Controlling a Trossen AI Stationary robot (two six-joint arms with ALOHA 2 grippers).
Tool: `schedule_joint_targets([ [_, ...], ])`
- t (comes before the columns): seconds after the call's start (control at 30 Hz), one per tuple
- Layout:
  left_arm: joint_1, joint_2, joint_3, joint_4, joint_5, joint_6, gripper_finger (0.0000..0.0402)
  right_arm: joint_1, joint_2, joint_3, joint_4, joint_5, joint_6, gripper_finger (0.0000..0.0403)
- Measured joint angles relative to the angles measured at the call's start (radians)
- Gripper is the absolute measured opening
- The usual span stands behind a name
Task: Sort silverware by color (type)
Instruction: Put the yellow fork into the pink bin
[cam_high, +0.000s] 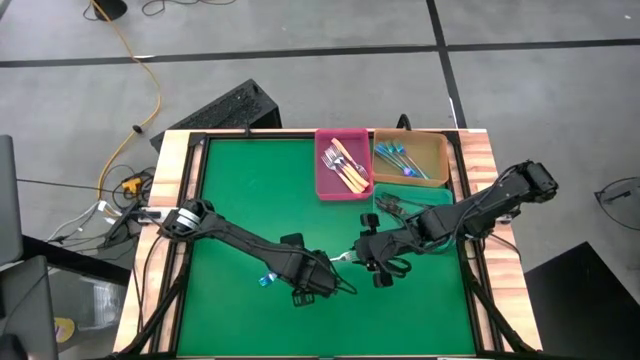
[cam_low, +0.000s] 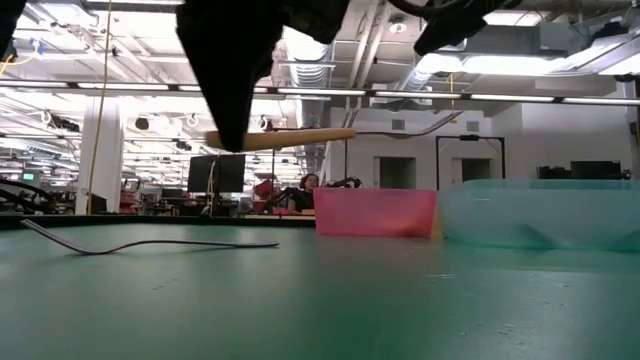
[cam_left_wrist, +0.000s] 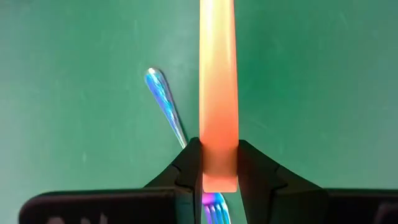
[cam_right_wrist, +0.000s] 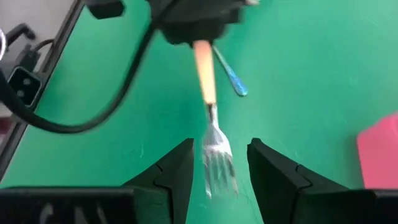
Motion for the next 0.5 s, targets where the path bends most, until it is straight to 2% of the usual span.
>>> schedule_joint_targets([
  [0.23,0.017,0.000,0.000,0.050,-0.012,0.033,0.0052,-0.010,0.037,0.001,0.033,-0.032,-0.104,0.0172],
  [0.5,0.023,0.000,0.000,0.064,-0.026,0.052,0.0052,-0.024,0.124,0.000,-0.007,-0.056,-0.100,0.0193],
])
